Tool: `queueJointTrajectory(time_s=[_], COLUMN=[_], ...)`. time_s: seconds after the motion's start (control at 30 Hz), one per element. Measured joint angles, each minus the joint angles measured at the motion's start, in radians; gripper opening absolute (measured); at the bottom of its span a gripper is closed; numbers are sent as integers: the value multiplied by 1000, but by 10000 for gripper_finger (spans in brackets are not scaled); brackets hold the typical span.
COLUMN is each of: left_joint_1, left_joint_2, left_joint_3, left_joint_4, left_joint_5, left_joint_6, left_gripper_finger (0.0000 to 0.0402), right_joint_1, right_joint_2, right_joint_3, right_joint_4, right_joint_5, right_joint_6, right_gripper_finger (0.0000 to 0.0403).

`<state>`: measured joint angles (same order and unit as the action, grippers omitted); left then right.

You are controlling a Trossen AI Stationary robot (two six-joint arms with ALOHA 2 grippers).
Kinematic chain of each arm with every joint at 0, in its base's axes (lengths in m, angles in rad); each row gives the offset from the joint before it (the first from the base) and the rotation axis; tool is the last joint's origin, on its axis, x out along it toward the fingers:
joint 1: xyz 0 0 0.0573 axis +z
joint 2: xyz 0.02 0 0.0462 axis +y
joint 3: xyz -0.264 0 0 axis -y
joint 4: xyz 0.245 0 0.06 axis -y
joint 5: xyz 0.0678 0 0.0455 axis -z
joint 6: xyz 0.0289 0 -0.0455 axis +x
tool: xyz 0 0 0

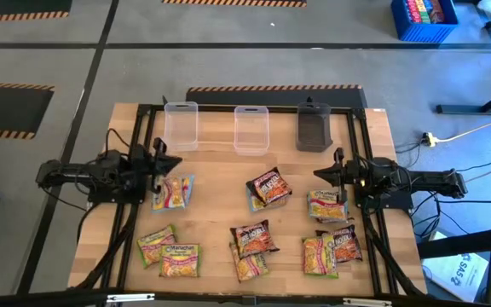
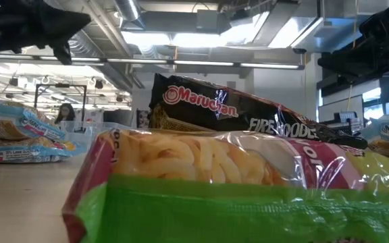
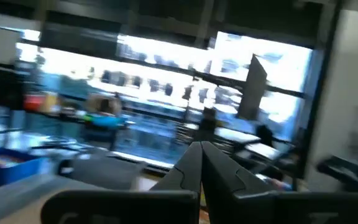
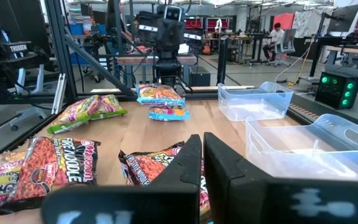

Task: Sort Maruchan noodles
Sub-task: Put the black noodle pack into the right transparent bin

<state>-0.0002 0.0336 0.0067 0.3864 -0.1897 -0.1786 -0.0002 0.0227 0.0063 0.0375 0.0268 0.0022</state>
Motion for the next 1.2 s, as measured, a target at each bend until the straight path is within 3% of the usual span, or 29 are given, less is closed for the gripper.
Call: queueJointTrajectory(time_s=[0.2,0.5,0.9,1.2], left_joint_1=[3,35,39,39], left_joint_2=[96,473,1035,1320], left_joint_3=[3,26,351,574], left_joint_4=[53,377,363,364], left_joint_5=[-106,-114,-96,-103], left_joint_6=[25,22,75,108], left_gripper_finger=[0,0,0,0], right_joint_1=[0,0,0,0], right_joint_2=[0,0,63,78], right_joint_3=[0,0,0,1], right_joint_4=[13,34,37,41], right_joint_5=[-14,-17,121,121], right_joint_6=[12,173,237,236], right_gripper_finger=[1,1,1,1])
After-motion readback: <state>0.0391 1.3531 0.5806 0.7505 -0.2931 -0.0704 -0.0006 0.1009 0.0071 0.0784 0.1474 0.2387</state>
